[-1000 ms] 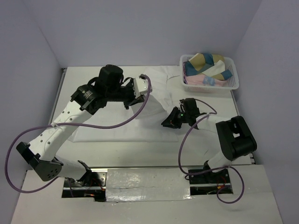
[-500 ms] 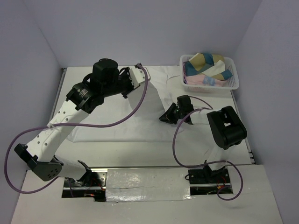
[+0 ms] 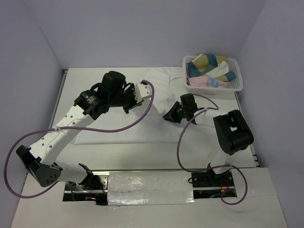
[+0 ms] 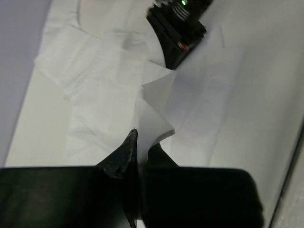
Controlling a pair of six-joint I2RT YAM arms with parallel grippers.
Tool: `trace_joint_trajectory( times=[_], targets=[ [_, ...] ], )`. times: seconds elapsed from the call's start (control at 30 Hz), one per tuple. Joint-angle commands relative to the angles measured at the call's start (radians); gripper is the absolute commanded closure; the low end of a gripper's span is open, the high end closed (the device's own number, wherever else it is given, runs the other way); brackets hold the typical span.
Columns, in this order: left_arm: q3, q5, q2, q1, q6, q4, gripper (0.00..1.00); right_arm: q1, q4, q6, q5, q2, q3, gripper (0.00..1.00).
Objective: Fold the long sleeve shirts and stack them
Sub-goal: Fold the shirt
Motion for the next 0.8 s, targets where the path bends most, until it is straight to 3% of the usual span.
trace_joint_trajectory(
  times=[0.0,0.27,0.53,0.67,0.77],
  targets=[
    [0.001,0.136,-0.014,0.001,-0.040,-0.033,1.00,0.007,-0.100,-0.085,0.048,-0.149,0.028,0.73],
    [-0.015,0.306,0.004,-0.004,-0.068,-0.122,1.00,-0.033,-0.405,-0.310,0.180,-0.406,0.026,0.72],
    [-0.012,0.460,0.124,-0.050,-0.049,-0.185,1.00,-0.042,-0.510,-0.398,0.211,-0.524,0.022,0.72],
    [-0.036,0.399,0.200,-0.050,-0.092,-0.081,1.00,-0.041,-0.519,-0.404,0.199,-0.568,-0.006,0.72],
    [0.045,0.327,0.315,-0.050,-0.071,-0.088,1.00,-0.039,-0.540,-0.412,0.203,-0.602,-0.017,0.72]
  ],
)
